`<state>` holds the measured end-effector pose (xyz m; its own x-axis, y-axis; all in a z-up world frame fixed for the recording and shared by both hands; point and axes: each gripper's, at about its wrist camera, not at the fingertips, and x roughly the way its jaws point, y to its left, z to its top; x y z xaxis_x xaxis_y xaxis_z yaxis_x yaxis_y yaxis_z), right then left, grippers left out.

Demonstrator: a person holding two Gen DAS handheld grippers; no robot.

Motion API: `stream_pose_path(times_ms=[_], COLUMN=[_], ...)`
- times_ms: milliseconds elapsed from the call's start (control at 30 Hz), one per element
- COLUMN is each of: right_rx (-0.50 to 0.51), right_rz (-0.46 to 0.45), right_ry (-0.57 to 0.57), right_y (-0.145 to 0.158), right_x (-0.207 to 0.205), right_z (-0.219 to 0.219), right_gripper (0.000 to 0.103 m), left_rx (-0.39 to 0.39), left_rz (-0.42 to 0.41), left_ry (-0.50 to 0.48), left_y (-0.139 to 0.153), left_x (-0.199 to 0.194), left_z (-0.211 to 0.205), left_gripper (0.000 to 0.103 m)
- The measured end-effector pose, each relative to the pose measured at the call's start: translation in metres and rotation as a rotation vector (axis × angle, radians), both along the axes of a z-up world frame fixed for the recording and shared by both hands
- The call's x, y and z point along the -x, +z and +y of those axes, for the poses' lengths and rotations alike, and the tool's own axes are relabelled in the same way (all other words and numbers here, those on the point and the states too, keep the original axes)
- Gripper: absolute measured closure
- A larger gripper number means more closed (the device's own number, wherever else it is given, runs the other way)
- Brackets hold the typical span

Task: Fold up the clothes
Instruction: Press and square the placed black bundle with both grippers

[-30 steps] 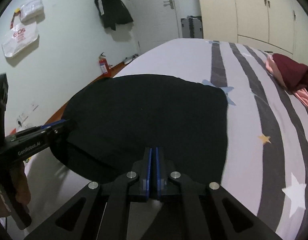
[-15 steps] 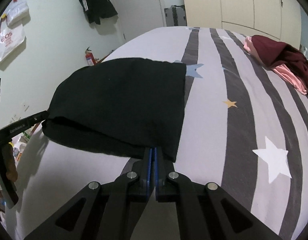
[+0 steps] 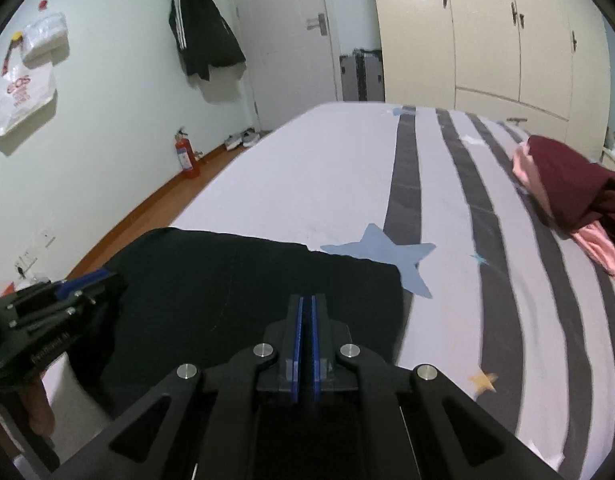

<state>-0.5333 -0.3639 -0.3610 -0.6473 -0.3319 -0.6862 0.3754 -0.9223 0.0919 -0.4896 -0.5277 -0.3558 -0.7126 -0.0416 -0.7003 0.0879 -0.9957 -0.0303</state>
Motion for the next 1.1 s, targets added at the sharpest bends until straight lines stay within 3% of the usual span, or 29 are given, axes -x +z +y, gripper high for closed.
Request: stream_pose_path(times_ms=[167,333,433,500,667,867,1100], right_rx=[-0.051,-0.02,0.001,-0.006,-0.023,0.0,-0.009], right_rz=[-0.032,-0.019,-0.037,-0.042,-0.037,-0.009,-0.056], right_ry=[0.039,-0.021,-0.044,-0.042,-0.063,-0.029,-0.018], right_y=[-0.026,-0.012,-0.018,-0.025,-0.02,-0.004,-0.014], right_x=[0.005,0.004,0.003,0.001,-0.002,-0.042,-0.081], right_z=[-0.002,0.018,0.032,0.036,0.039,0.042,0.05], right_gripper=[0.101,0.101,0.101,0.101,0.101,0.098,0.099], left_rx=[0.083,0.048,-0.012,0.007,-0.044,-0.046,-0.049], left_rz=[-0.027,0.022,-0.027,-0.03,-0.026,0.032,-0.042], left_ry=[-0.026,0.027,0.064,0.03,0.076,0.048,0.035], left_y=[-0.011,0.015,0.001,-0.01,-0.002,0.019,-0.008], left_x=[0.003,0.003,0.008,0.006,0.001,-0.044,-0.073], left_z=[0.009,-0.011,-0.034,-0.035,-0.042,-0.026,-0.023], left_gripper=[0.087,0.087,0.087,0.087,0.087,0.087,0.086])
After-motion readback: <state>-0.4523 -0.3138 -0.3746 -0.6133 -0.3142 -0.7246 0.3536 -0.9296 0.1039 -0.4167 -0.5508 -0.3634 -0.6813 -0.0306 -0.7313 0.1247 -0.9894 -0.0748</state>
